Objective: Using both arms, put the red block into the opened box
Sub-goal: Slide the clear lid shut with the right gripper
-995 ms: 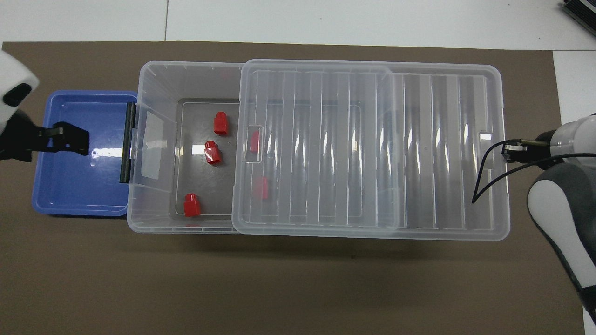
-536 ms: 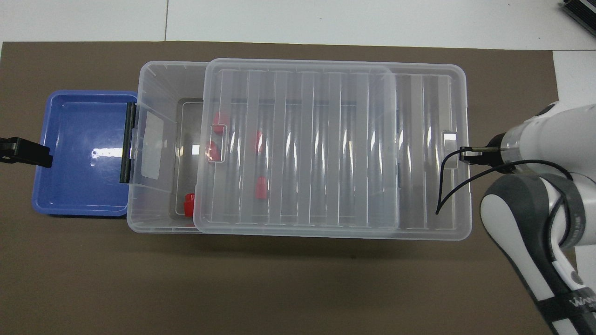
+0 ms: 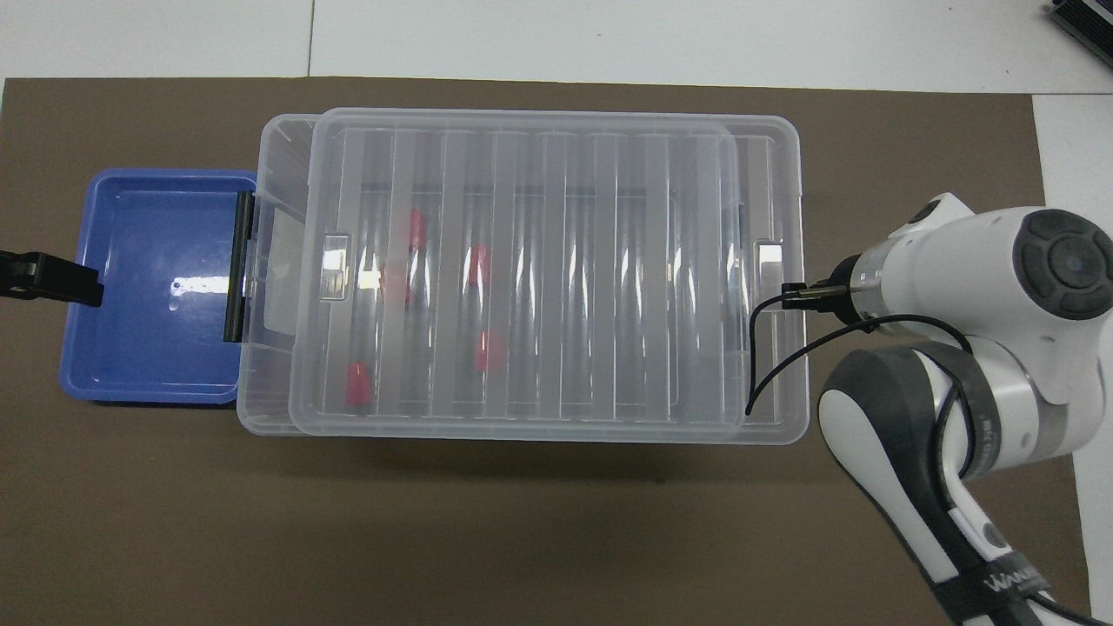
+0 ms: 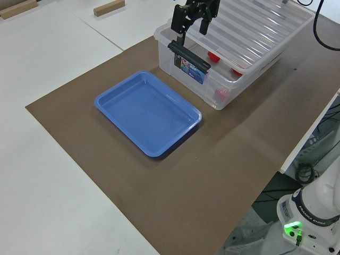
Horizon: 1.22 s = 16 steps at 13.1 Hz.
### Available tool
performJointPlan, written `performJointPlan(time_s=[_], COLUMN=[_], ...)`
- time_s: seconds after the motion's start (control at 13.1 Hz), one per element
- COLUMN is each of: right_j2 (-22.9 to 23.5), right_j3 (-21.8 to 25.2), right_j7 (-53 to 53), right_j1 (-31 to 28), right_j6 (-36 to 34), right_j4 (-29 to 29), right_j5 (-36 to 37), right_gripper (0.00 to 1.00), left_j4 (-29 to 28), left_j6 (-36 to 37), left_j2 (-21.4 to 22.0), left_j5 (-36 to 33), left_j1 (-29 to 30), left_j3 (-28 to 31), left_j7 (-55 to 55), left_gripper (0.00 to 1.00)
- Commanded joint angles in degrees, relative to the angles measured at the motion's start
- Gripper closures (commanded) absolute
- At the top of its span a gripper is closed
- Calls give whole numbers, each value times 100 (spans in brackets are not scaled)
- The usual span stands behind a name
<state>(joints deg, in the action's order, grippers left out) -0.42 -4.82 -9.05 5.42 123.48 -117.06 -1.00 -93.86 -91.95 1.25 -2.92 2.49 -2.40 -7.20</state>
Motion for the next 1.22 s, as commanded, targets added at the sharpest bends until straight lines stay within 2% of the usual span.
performJointPlan(time_s=[0.0,0.54,1.15], right_j2=[59,147,182], right_j3=[-11,-28,-19], right_j7=[35,-106,-80], right_j1=[134,416,416], right_j6=[237,545,590], right_j4=[-63,-45,16], right_j5=[-129,-129,-129], right_gripper=[100,100,100], left_j4=[-378,-422,-422], left_j6=[-236,-280,-280], left_j2=[262,280,280], left_j5=[55,55,55], left_j1=[-29,-3,50], left_j3=[46,55,81], left_j7=[-79,-44,-36], left_gripper=[0,0,0])
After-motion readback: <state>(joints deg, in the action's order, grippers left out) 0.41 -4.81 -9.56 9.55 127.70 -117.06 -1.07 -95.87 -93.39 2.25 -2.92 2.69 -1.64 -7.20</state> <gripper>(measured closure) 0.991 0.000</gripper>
